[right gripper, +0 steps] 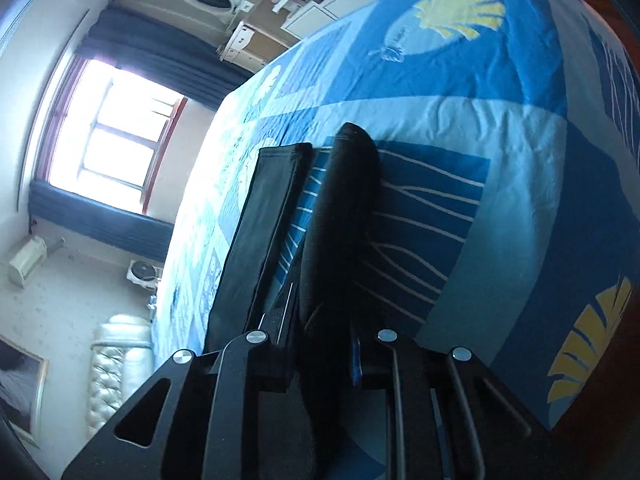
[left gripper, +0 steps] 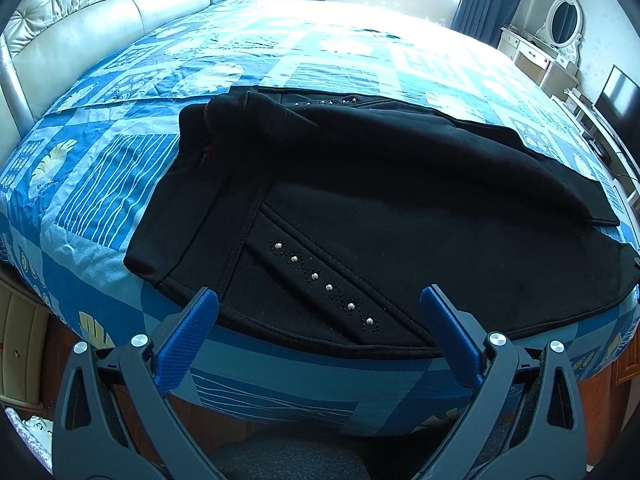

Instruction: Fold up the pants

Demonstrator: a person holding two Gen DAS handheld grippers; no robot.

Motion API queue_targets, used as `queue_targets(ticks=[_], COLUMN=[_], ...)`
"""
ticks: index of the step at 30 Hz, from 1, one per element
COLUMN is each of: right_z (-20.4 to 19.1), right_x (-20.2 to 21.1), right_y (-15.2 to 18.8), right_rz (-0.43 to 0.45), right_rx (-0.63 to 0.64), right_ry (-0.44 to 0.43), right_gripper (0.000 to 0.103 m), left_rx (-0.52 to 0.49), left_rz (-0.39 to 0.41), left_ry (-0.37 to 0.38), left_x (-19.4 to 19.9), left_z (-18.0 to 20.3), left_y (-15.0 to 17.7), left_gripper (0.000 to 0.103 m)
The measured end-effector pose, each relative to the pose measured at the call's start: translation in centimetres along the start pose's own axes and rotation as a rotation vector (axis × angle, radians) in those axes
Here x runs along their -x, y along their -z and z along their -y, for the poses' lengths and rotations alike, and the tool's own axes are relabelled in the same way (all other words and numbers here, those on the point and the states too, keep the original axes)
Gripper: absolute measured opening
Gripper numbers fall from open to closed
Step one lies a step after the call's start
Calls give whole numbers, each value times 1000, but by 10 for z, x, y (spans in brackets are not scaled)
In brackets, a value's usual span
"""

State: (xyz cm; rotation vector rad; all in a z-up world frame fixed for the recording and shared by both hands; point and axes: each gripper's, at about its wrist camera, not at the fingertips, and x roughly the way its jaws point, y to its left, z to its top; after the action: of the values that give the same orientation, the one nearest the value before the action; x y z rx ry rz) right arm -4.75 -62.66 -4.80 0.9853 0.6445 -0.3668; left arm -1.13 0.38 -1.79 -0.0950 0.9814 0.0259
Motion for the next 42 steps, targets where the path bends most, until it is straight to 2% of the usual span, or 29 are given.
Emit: queue_targets(ticks=[4,6,7,8,9,10,11,15,18,21,26,29,32,35,36,37,38,39,40,41,42], right_z=[-74,-89,-86,-84,-79,-71,-68,-46,-28,-33,-98,-131,-144,-143,-143,-143,-143,-142,-142,-140,-137], right_x=[-29,-50,-57,-62,-60,-52,-43,-16,-7,-11,-46,-84,-121,-148,-153,-153,-151,-147,-141,-133,-120], right_y=[36,56,62,65,63,64,63,53,34,20,10,11,7,5,6,8,7,5,2,-2,-6], right_rz=[-60,-122,-156,-178,-177,-167,-158,-118,-64,-43,-7,-28,-38,-94,-104,-96,-92,-90,-87,-78,-57], right_rx=[468,592,594,563,519,473,427,250,133,149,414,573,654,685,696,709,719,719,710,697,680], right_ry=[215,273,266,247,203,153,107,3,-15,70,259,418,547,602,624,639,645,642,625,600,569], right_gripper=[20,20,23,31,37,49,54,58,58,58,58,58,58,58,57,48,34,28,15,10,10], left_rx=[-6,-6,-4,0,4,7,7,5,11,12,19,23,26,37,41,44,49,53,58,62,65], left_rz=[-5,-14,-19,-22,-24,-25,-25,-24,-26,-30,-52,-63,-73,-78,-80,-83,-86,-89,-94,-98,-103], left_ry=[1,-3,-3,-1,0,1,1,-1,-1,-8,-6,-7,-12,-17,-17,-18,-21,-23,-22,-21,-20], left_x=[-3,-4,-5,-5,-5,-5,-5,-6,-8,-10,-16,-20,-24,-27,-28,-29,-30,-31,-32,-32,-33], left_z=[2,2,2,1,0,0,-1,-1,-3,-5,-8,-10,-12,-16,-17,-19,-19,-21,-21,-22,-22], left_y=[1,2,3,3,3,3,3,3,2,3,4,6,6,6,6,6,6,6,7,6,7], left_gripper=[101,101,101,101,101,101,101,101,101,101,101,101,101,101,101,101,101,101,101,101,101])
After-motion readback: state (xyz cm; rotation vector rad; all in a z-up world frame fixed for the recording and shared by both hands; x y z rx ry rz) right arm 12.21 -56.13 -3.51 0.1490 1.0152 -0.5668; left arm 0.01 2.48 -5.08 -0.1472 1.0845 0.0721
